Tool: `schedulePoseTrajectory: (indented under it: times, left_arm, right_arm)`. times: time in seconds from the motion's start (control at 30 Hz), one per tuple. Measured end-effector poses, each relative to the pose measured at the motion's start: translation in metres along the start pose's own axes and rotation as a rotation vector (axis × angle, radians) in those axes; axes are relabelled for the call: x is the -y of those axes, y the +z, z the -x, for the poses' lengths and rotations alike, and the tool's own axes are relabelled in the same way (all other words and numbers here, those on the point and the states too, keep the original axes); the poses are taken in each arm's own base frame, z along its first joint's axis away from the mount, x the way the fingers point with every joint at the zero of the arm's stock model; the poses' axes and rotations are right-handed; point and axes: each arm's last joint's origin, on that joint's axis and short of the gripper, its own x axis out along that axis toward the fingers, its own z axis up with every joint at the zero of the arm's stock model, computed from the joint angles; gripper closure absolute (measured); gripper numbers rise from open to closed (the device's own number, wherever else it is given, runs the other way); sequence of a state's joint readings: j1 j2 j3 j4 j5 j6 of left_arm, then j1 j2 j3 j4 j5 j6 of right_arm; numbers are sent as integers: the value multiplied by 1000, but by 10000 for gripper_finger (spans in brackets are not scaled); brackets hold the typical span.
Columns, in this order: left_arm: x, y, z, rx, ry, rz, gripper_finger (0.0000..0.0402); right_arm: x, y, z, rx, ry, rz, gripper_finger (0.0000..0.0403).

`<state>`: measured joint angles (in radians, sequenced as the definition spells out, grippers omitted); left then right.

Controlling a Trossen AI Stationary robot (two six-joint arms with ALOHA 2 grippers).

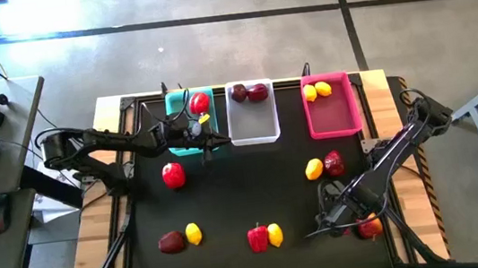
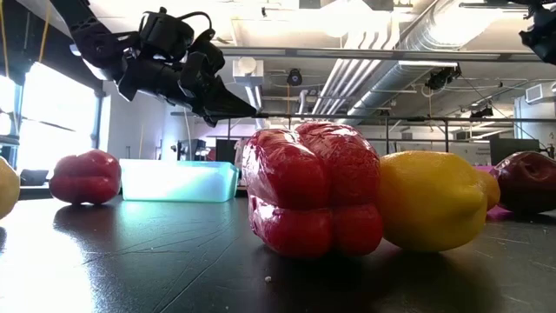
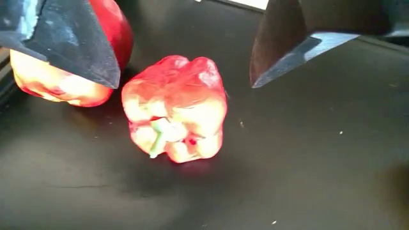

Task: Sort produce into baskets
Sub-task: Put the bell pepper into the green bin

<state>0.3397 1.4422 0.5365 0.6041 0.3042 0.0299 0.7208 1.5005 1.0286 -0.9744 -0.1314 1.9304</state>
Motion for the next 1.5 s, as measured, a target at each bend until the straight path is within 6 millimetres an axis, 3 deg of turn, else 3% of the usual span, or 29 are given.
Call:
schedulePoseTrajectory:
  times: [0.7, 1.07, 1.27, 1.5]
  left_arm:
    - [0, 0, 0, 0, 0, 14, 401]
    - [-1, 0, 0, 1, 4, 69, 401]
    - [-11, 1, 3, 15, 32, 44, 401]
    - [-23, 9, 9, 111, -23, 20, 401]
  right_arm:
    - [-12, 0, -41, 4, -143, 57, 57]
    - [-20, 11, -38, 62, -78, 166, 158]
    - [-25, 38, -9, 291, 69, 294, 158]
    - [-32, 110, 18, 507, 59, 497, 158]
